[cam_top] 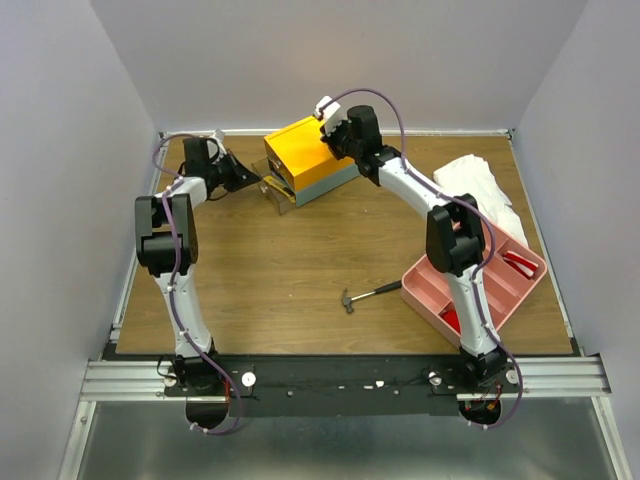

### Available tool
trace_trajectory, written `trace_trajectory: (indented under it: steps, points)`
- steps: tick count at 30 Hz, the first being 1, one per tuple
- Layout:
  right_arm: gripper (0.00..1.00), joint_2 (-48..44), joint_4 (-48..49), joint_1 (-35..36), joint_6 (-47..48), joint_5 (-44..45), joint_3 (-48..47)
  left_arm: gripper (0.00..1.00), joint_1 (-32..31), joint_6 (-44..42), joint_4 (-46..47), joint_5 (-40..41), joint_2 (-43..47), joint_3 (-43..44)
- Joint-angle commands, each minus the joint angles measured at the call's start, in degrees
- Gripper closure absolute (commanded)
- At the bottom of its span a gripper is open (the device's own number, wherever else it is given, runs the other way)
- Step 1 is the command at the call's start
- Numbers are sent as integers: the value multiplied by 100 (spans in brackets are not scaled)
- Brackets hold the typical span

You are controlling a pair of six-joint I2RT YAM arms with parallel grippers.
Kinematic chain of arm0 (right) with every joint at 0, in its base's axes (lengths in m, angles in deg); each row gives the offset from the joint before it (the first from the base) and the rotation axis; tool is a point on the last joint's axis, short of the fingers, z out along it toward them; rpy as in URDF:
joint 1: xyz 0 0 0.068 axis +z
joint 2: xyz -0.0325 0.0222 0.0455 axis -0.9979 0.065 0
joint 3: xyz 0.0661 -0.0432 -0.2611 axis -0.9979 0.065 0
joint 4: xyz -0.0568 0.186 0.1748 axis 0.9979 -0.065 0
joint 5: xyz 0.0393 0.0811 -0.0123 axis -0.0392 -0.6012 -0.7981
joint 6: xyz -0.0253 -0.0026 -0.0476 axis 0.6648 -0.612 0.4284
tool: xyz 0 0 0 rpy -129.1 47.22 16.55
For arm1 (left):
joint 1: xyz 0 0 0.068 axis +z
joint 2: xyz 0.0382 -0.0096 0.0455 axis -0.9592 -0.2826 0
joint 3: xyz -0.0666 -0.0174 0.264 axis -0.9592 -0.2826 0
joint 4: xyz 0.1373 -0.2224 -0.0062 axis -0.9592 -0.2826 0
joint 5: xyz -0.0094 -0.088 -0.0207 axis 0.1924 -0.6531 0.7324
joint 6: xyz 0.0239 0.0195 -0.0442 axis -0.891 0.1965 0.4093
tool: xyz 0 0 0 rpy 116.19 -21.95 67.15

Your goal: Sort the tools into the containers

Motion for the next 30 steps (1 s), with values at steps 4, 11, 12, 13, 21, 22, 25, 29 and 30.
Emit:
trace_trajectory:
  steps: [4,11,12,13,21,22,25,29,30]
  points:
    - [99,-77,-826,203,139,-390,461,100,-431,514,516,-257,-549,544]
    - [99,-112,-835,299,139,-382,567,95,-571,1050,1078,-354,-883,711]
    - [99,-130,-835,317,165,-382,593,94,-571,1172,1192,-345,-909,711]
    - [99,-121,-826,326,182,-382,585,92,-571,1217,1254,-345,-910,711]
    - [94,-445,-554,388,77,162,734,82,-571,1420,1011,-222,-542,353]
    - [84,-586,-484,379,199,346,813,78,-563,1402,860,-170,-375,247]
    - [50,-1341,-351,335,506,349,1304,68,-344,1542,649,6,459,-351]
    - [34,-2229,-911,274,973,129,1954,58,-1,1526,139,174,1522,-835]
    - [33,-2509,-1079,265,1122,41,2226,58,96,1325,-149,173,1664,-992]
